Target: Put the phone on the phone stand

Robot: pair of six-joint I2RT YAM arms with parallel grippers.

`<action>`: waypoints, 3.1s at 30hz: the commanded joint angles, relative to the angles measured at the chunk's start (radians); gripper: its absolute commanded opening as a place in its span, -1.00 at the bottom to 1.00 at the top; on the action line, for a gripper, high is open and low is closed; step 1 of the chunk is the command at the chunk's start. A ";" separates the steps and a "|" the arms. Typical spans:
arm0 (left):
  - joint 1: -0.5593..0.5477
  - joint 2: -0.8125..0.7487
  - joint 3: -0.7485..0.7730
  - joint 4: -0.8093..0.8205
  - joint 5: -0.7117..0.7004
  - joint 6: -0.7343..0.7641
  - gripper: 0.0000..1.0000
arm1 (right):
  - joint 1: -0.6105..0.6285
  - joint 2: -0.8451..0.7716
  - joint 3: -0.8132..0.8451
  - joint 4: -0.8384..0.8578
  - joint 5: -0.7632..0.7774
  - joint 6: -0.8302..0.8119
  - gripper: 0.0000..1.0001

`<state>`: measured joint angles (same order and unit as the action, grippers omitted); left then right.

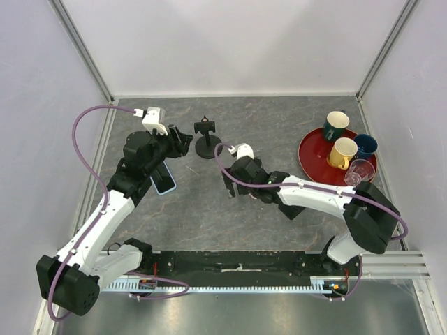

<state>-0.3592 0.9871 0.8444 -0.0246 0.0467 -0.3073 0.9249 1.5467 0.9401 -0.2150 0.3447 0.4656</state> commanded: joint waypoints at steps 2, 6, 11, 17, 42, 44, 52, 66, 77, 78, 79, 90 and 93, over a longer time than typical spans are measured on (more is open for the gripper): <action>0.005 0.009 0.038 0.003 0.035 -0.036 0.17 | -0.095 0.021 0.092 -0.038 -0.063 -0.254 0.96; 0.005 0.013 0.036 0.006 0.030 -0.035 0.17 | -0.219 0.104 0.169 -0.095 -0.180 -0.321 0.96; 0.006 0.028 0.044 -0.003 0.033 -0.038 0.18 | -0.290 0.243 0.287 -0.185 -0.279 -0.407 0.96; 0.006 0.036 0.047 -0.006 0.048 -0.044 0.18 | -0.327 0.325 0.351 -0.219 -0.387 -0.455 0.96; 0.058 0.065 0.059 -0.018 0.090 -0.087 0.20 | -0.147 0.449 0.338 -0.215 -0.240 -0.148 0.96; 0.069 0.067 0.065 -0.017 0.110 -0.098 0.20 | -0.149 0.457 0.327 -0.218 -0.224 -0.114 0.96; 0.074 0.088 0.067 -0.026 0.107 -0.095 0.20 | -0.150 0.501 0.324 -0.218 -0.194 -0.025 0.85; 0.092 0.183 0.114 -0.060 0.218 -0.101 0.21 | -0.155 0.428 0.284 -0.144 -0.164 0.016 0.40; 0.094 0.349 0.211 -0.129 0.416 -0.150 0.01 | -0.152 0.360 0.175 0.003 -0.318 0.125 0.46; 0.094 0.343 0.203 -0.118 0.420 -0.154 0.01 | -0.152 0.349 0.158 0.050 -0.332 0.163 0.43; 0.092 0.337 0.197 -0.112 0.417 -0.159 0.00 | -0.149 0.343 0.140 0.081 -0.342 0.180 0.39; 0.094 0.335 0.180 -0.054 0.522 -0.185 0.02 | -0.147 0.182 -0.044 0.338 -0.351 0.216 -0.32; 0.092 0.358 0.194 -0.054 0.571 -0.176 0.02 | -0.147 0.150 -0.047 0.341 -0.351 0.212 -0.38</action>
<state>-0.2695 1.3220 1.0069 -0.1173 0.5014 -0.4572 0.7654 1.7527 0.9092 0.1032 0.0505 0.6418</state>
